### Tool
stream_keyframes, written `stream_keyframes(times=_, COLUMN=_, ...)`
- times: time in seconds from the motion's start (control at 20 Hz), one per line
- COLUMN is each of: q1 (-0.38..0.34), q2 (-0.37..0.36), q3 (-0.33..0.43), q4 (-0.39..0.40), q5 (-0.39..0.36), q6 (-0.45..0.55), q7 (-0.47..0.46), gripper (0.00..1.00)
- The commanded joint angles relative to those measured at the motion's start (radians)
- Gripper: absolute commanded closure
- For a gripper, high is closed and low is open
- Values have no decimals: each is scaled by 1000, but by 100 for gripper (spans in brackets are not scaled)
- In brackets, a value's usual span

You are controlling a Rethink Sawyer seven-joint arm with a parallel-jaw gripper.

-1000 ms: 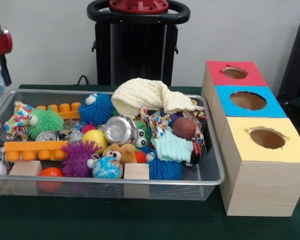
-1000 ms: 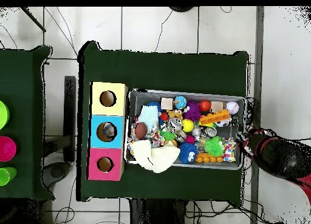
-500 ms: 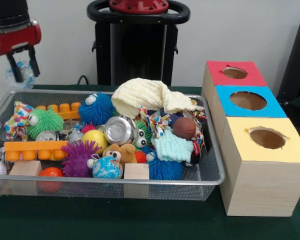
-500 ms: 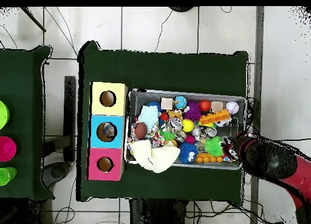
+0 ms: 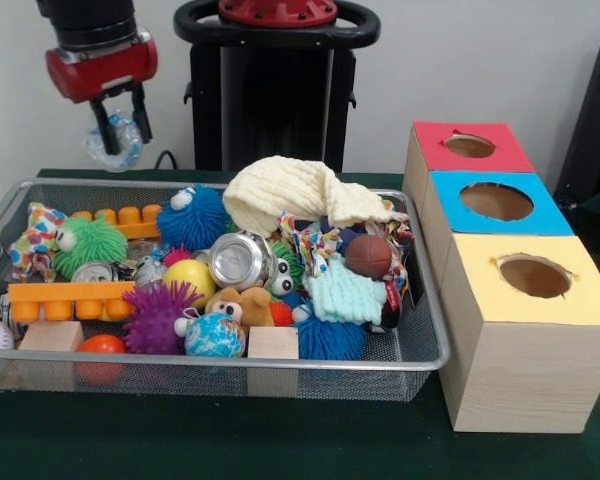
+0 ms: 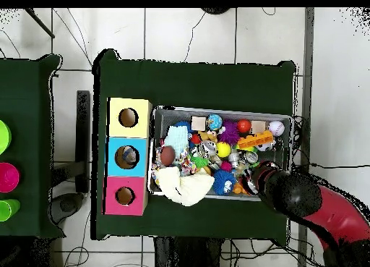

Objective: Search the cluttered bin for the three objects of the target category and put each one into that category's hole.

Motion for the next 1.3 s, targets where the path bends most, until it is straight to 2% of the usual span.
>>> stream_keyframes(times=0.05, q1=67, q2=-55, q3=-65, q4=123, q5=84, q6=-73, q7=380, gripper=100)
stream_keyframes(times=0.45, q1=197, q2=-90, q3=-121, q4=151, q5=164, q6=-79, q7=475, gripper=100)
stream_keyframes(times=0.7, q1=289, q2=-138, q3=-171, q4=169, q5=212, q6=-62, q7=538, gripper=100)
stream_keyframes(times=1.3, q1=527, q2=-109, q3=-267, q4=196, q5=309, q6=-170, q7=737, gripper=100)
